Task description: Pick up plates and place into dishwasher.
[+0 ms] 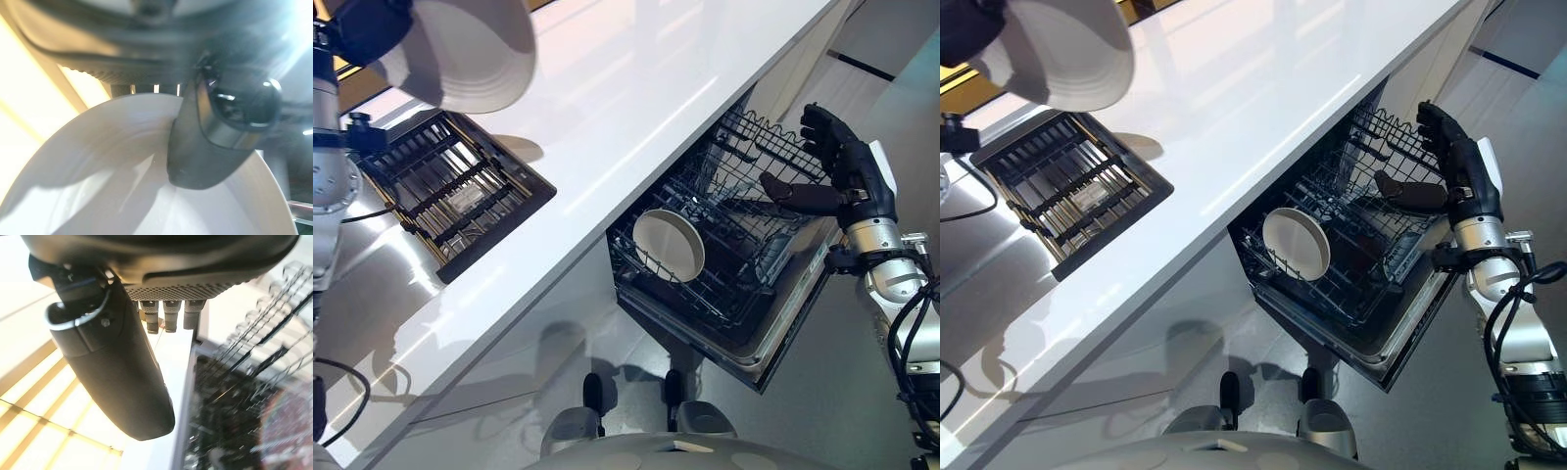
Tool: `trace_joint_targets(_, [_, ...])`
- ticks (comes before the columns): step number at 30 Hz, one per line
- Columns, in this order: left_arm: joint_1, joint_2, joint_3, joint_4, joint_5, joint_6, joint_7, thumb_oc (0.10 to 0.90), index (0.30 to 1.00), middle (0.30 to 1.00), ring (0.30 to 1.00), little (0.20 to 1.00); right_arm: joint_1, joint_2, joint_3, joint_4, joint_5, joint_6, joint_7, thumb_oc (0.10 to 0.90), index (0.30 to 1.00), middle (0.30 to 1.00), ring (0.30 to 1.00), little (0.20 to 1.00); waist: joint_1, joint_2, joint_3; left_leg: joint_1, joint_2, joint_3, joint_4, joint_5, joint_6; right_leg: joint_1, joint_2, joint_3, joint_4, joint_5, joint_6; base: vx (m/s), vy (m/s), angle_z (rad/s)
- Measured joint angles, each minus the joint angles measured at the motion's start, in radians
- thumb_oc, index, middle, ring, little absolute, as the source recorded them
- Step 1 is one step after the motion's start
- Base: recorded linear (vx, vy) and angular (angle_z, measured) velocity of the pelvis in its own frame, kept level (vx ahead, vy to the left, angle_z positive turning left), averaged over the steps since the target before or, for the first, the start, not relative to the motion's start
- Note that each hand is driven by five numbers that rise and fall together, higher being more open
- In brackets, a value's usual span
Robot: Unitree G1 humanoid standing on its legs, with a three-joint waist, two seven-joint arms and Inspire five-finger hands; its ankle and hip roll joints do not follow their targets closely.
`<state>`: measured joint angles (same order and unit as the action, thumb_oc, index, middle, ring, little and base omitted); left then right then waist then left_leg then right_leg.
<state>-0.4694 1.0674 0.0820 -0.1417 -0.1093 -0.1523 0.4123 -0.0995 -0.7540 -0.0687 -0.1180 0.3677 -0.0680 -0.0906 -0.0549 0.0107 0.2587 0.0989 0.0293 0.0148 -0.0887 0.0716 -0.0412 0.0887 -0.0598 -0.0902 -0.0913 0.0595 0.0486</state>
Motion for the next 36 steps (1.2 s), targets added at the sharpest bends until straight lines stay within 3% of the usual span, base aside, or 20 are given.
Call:
trace_joint_targets(6, [-0.018,-0.074,-0.020,-0.079,-0.061,-0.052,-0.020,0.100,0.300,0.300,0.300,0.200,-0.046,0.039,0.020,-0.038,0.092,-0.009,0.020,0.800,0.900,0.900,0.900,0.900,-0.019,0.008,-0.040,0.002,0.000,0.006,0.000,0.000,0.000,-0.001,0.001,0.004,0.000,0.000,0.000,0.00,-0.001,-0.01])
trace_joint_targets(17, [-0.069,-0.255,-0.192,-0.079,-0.088,-0.077,-0.067,0.100,0.300,0.300,0.300,0.200,-0.145,0.109,0.126,-0.135,0.125,-0.045,0.058,0.800,0.900,0.900,0.900,0.900,-0.035,0.024,-0.092,0.016,0.002,0.027,0.000,-0.002,-0.001,0.000,0.004,0.032,0.000,0.003,-0.003,-0.01,0.000,-0.06])
trace_joint_targets(22, [-0.070,-0.280,-0.262,-0.039,-0.082,-0.102,-0.100,0.100,0.300,0.300,0.300,0.200,-0.145,0.123,0.128,-0.135,0.151,-0.040,0.092,0.800,0.900,0.900,0.900,0.900,-0.054,0.024,-0.093,0.025,0.002,0.054,0.000,-0.007,0.002,-0.003,0.005,0.058,0.000,0.008,-0.002,0.00,0.007,-0.15])
trace_joint_targets(27, [-0.083,-0.339,-0.346,0.070,0.012,-0.114,-0.108,0.100,0.300,0.300,0.300,0.200,-0.145,0.155,0.181,-0.120,0.202,-0.032,0.134,0.800,0.900,0.900,0.900,0.900,-0.087,0.024,-0.093,0.043,0.004,0.074,-0.001,-0.013,0.001,0.003,0.008,0.081,0.000,0.009,-0.002,0.02,-0.009,-0.15])
trace_joint_targets(31, [-0.091,-0.352,-0.393,0.121,0.113,-0.143,-0.101,0.100,0.300,0.300,0.300,0.200,-0.145,0.175,0.209,-0.080,0.213,0.016,0.162,0.800,0.900,0.900,0.900,0.900,-0.117,0.024,-0.093,0.046,0.005,0.082,-0.001,-0.013,0.001,0.002,0.009,0.087,0.000,0.009,-0.003,0.01,-0.020,-0.05])
trace_joint_targets(36, [-0.113,-0.352,-0.401,0.172,0.178,-0.186,-0.061,0.100,0.300,0.300,0.300,0.200,-0.137,0.197,0.213,-0.063,0.242,0.048,0.183,0.800,0.900,0.900,0.900,0.900,-0.118,0.023,-0.093,0.049,0.008,0.097,-0.001,-0.016,0.000,-0.003,0.014,0.106,0.000,0.017,-0.004,0.02,0.001,-0.10])
